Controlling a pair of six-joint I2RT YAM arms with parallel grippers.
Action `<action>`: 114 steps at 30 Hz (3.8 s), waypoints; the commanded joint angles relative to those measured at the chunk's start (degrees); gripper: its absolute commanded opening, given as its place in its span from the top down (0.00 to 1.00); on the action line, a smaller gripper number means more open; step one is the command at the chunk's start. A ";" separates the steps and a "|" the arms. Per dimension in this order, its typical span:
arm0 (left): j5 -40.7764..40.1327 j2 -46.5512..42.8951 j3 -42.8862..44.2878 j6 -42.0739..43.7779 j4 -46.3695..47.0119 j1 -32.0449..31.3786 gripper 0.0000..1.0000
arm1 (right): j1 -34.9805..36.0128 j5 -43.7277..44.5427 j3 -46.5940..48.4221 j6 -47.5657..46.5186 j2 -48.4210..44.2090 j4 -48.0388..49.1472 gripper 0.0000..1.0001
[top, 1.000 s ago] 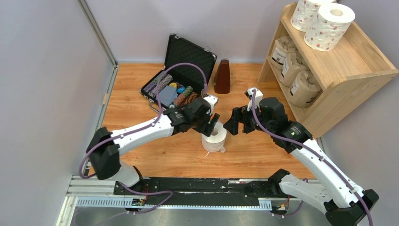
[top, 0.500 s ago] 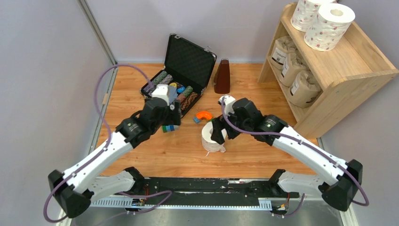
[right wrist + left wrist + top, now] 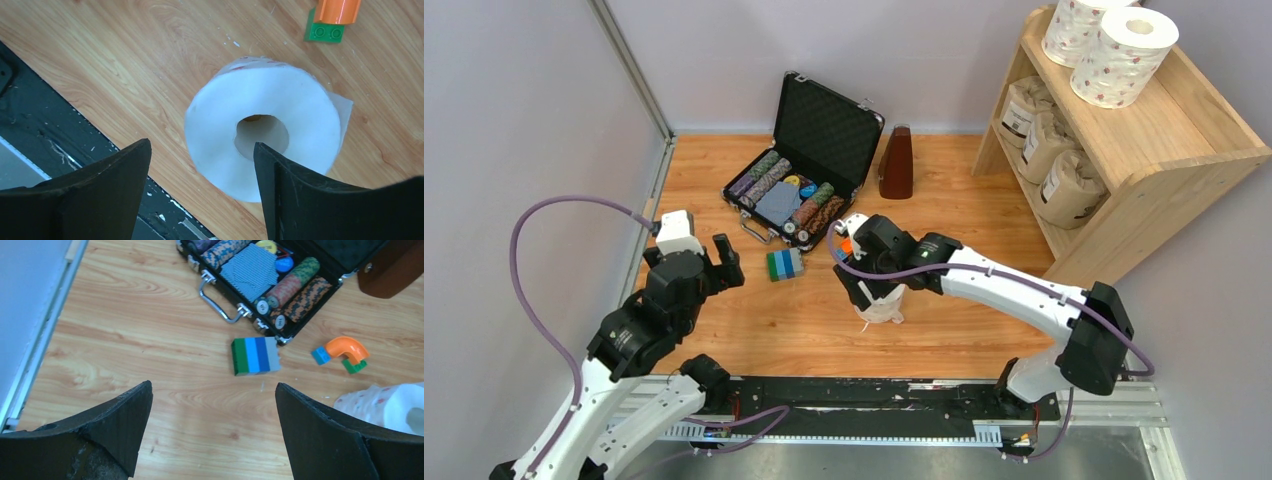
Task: Place and organize the paper towels onto the shelf
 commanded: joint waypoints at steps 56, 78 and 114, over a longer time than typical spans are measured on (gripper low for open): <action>-0.76 -4.04 -4.76 2.47 -0.11 0.33 0.00 | -10.79 55.87 58.32 -24.84 -2.12 -13.38 0.76; 0.35 -3.25 -4.93 3.67 1.14 0.36 0.00 | -11.71 73.92 51.49 -45.64 -12.27 12.70 0.68; 0.81 -3.00 -5.03 3.66 1.14 0.39 0.00 | -40.26 41.11 52.34 -17.80 -6.93 -11.51 0.44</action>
